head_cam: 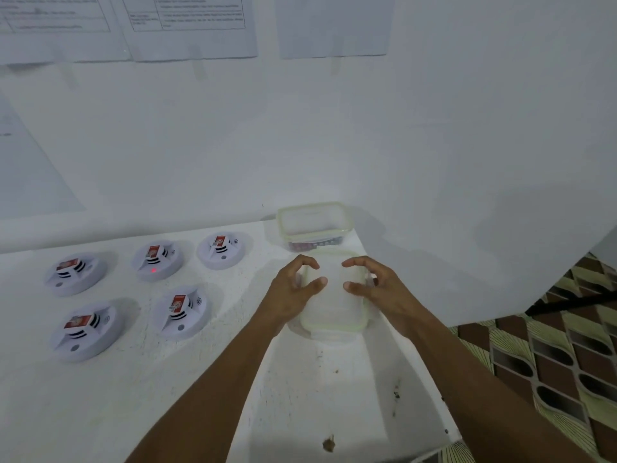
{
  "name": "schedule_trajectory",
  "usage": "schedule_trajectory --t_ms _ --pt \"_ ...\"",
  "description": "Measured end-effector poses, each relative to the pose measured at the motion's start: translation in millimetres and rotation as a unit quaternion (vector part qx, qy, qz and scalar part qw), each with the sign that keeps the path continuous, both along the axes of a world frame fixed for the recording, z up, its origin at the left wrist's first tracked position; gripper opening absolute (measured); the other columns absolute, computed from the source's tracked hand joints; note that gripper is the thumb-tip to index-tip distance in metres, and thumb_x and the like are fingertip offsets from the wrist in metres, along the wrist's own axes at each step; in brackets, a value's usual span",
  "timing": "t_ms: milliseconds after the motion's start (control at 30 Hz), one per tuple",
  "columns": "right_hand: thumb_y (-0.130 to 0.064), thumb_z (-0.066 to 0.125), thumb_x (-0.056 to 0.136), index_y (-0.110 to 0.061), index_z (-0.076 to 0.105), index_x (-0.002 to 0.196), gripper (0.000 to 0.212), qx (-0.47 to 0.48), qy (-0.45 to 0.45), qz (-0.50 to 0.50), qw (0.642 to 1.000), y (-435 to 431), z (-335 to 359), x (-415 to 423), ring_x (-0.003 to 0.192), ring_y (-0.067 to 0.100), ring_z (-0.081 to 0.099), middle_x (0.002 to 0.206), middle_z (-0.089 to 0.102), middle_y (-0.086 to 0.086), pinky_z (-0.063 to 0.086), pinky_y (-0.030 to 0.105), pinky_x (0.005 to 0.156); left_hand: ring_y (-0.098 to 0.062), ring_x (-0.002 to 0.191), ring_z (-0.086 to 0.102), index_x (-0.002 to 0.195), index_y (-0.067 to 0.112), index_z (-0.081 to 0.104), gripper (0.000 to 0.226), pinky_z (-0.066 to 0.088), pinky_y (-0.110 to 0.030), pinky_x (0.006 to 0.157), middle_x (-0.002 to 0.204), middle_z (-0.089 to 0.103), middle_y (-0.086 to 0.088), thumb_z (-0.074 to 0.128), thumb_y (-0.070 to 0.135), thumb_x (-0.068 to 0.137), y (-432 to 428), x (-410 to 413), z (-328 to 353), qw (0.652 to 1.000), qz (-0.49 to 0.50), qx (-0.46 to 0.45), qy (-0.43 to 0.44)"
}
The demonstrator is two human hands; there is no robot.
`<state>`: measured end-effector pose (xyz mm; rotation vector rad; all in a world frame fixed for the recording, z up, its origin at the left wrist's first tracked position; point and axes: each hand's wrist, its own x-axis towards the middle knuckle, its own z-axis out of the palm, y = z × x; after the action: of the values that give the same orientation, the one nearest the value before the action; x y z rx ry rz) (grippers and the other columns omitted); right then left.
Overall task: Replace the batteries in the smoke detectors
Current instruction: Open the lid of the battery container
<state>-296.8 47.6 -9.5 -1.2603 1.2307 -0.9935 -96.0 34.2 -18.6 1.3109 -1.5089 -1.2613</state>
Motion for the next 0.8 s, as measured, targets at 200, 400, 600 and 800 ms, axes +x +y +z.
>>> schedule_trajectory --t_ms 200,400,600,800 --pt "-0.017 0.075 0.084 -0.024 0.072 0.105 0.023 0.016 0.07 0.071 0.995 -29 17 -15 0.104 0.024 0.064 0.115 0.069 -0.003 0.052 0.033 0.08 -0.015 0.117 0.054 0.117 0.034 0.065 0.034 0.049 -0.035 0.097 0.126 0.059 0.013 0.074 0.032 0.084 -5 14 20 0.995 -0.096 0.012 -0.032" --pt "-0.041 0.084 0.073 -0.033 0.065 0.097 0.031 -0.025 0.107 -0.101 0.989 5 -2 -4 0.104 0.017 0.056 0.107 0.055 -0.016 0.056 0.034 0.069 -0.01 0.115 0.046 0.126 0.048 0.053 0.047 0.039 -0.028 0.097 0.13 0.046 0.01 0.072 0.041 0.083 12 43 4 0.994 -0.019 -0.03 -0.101" --pt "-0.044 0.077 0.079 -0.034 0.066 0.101 0.026 -0.073 0.175 -0.127 0.974 22 -4 -3 0.088 0.011 0.059 0.109 0.061 -0.011 0.048 0.023 0.072 -0.016 0.074 0.06 0.128 0.039 0.054 0.051 0.051 -0.022 0.056 0.113 0.056 -0.002 0.074 0.041 0.081 31 47 -2 0.993 0.104 -0.014 -0.051" --pt "-0.043 0.075 0.081 -0.038 0.069 0.095 0.015 -0.088 0.162 -0.127 0.975 25 20 -18 0.063 0.011 0.057 0.101 0.07 -0.005 0.049 0.025 0.06 -0.015 0.065 0.057 0.116 0.039 0.063 0.036 0.046 -0.021 0.051 0.112 0.056 -0.004 0.075 0.034 0.082 38 51 18 0.992 0.122 -0.026 0.009"
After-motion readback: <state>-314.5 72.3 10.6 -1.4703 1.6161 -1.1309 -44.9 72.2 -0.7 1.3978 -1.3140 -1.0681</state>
